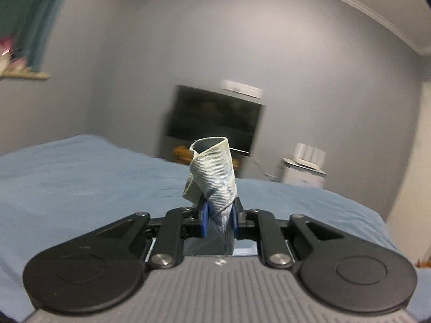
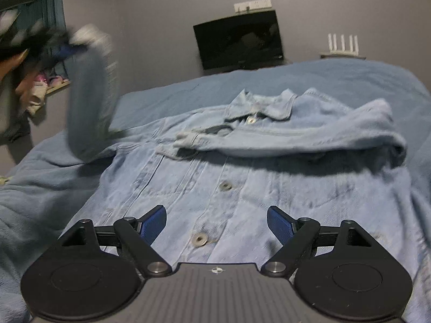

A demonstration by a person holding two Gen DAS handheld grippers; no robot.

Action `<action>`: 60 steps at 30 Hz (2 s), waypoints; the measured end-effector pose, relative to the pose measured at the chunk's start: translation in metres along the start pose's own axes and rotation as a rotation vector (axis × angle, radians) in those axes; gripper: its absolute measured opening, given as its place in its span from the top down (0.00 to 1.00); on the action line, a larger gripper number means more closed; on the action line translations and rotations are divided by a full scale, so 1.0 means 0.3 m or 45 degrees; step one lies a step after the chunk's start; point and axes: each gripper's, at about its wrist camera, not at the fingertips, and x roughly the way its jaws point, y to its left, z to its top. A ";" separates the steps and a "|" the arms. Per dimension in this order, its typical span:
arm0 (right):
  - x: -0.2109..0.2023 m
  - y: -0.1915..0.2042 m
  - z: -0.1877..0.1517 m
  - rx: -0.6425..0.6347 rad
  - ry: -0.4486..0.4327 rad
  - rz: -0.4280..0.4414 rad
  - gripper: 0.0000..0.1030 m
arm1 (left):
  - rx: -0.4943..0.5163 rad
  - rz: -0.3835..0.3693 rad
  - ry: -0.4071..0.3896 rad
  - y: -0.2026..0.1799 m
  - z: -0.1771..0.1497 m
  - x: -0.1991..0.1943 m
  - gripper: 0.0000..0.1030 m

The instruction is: Fold large clothes

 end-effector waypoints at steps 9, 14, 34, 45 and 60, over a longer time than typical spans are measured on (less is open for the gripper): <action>0.018 -0.032 -0.004 0.094 0.058 0.031 0.19 | 0.213 -0.231 0.110 -0.641 -0.132 0.224 0.89; 0.038 -0.093 -0.015 0.189 0.109 -0.021 0.20 | 0.298 -0.325 0.299 -0.893 -0.356 0.322 0.88; 0.042 -0.103 -0.031 0.154 0.126 -0.115 0.20 | 0.265 -0.107 0.742 -0.050 -0.510 -0.095 0.10; -0.108 -0.077 -0.064 0.128 -0.022 -0.282 0.20 | -0.123 0.019 0.809 0.306 -0.674 -0.393 0.10; -0.583 -0.174 -0.009 0.167 -0.057 -0.534 0.20 | -0.073 -0.063 0.860 0.276 -0.696 -0.409 0.10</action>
